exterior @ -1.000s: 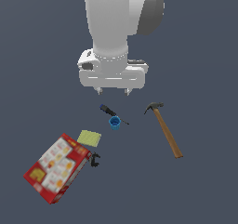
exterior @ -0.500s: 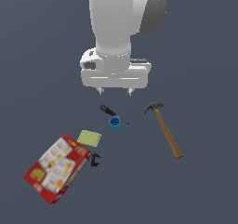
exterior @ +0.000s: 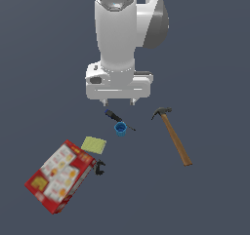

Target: Pick up a designated object from a clutter of objects.

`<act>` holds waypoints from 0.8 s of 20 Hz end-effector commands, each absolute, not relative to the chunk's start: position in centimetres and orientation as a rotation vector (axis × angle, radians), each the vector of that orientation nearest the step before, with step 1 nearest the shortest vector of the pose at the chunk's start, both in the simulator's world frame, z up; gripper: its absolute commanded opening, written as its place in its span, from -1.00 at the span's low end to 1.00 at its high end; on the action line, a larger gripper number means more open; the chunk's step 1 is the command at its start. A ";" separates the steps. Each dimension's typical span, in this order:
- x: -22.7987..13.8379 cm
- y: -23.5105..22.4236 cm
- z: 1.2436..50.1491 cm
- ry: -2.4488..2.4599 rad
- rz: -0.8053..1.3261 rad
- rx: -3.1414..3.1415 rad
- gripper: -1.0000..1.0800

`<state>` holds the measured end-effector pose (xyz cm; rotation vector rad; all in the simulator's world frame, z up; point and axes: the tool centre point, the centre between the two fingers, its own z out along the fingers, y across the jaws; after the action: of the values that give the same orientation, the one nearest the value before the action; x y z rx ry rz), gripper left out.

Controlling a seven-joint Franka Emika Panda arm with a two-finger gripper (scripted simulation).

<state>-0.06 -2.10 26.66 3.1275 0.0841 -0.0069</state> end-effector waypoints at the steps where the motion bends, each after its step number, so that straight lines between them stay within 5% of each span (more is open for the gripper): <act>1: -0.3 -2.4 25.2 0.159 -0.010 3.116 0.92; 16: -4.0 -4.0 14.3 0.814 -0.035 2.986 0.92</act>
<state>-3.49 -3.94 15.37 3.0039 0.7426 -0.0345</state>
